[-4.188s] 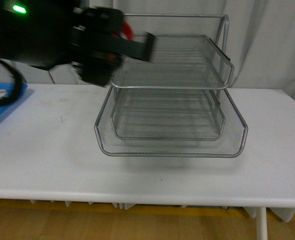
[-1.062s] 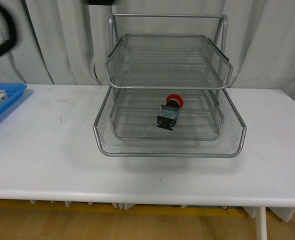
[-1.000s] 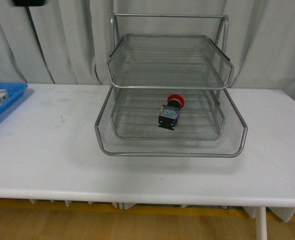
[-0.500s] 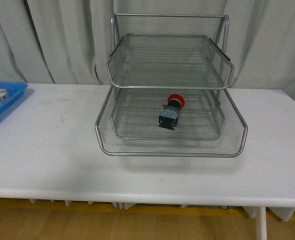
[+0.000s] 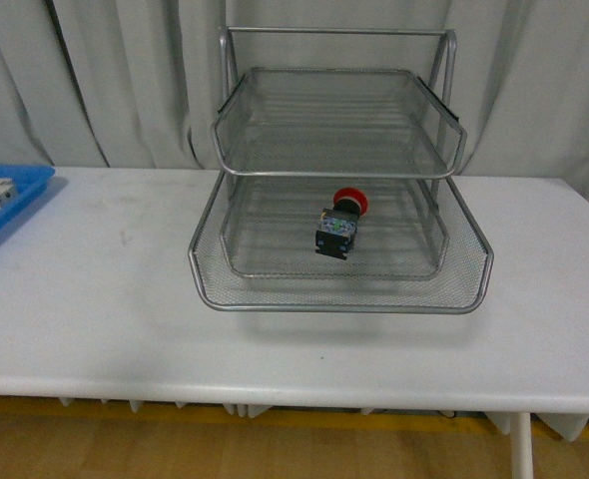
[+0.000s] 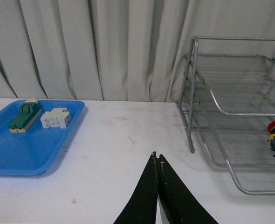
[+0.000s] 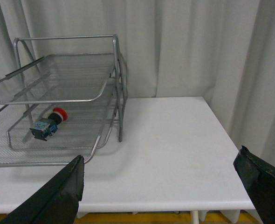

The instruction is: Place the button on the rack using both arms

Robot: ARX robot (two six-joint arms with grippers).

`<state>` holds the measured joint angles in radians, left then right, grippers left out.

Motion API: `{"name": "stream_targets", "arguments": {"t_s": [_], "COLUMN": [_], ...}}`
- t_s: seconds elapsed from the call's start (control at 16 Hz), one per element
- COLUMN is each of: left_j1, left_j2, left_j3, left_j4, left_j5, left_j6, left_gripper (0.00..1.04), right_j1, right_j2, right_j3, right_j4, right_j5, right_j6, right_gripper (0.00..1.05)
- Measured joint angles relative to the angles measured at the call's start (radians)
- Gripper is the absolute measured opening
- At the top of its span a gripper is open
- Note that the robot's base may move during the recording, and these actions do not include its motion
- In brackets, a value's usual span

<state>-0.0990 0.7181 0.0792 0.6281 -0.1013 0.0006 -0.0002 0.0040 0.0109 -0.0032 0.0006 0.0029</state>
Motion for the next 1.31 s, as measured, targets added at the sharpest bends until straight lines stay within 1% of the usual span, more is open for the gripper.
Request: {"name": "stream_targets", "arguments": {"t_s": [0.06,0.12,0.19,0.25,0.75,1.31], "left_j1": [0.009,0.079,0.107,0.103,0.097,0.097], "left_j2": [-0.030,-0.076,-0.107,-0.115,-0.341,-0.514], "left_j3": [-0.009,-0.022,-0.029,-0.058,-0.070,-0.070], "left_j4": [-0.021,-0.053,-0.080,-0.020,-0.254,-0.426], "left_j5": [0.015,0.086,0.083,0.096,0.101,0.101], "left_j6": [0.000,0.000,0.000,0.000,0.000,0.000], "left_gripper": [0.02,0.02,0.02,0.02,0.02,0.02], "right_j1": [0.000,0.000,0.000,0.000,0.000,0.000], "right_j2": [0.000,0.000,0.000,0.000,0.000,0.000], "right_j3": [0.000,0.000,0.000,0.000,0.000,0.000], "right_j4": [0.000,0.000,0.000,-0.001,0.000,0.000], "right_j5": [0.000,0.000,0.000,0.000,0.000,0.000], "right_j6": [0.000,0.000,0.000,0.000,0.000,0.000], "right_gripper": [0.98,0.98,0.98,0.98,0.98,0.98]}}
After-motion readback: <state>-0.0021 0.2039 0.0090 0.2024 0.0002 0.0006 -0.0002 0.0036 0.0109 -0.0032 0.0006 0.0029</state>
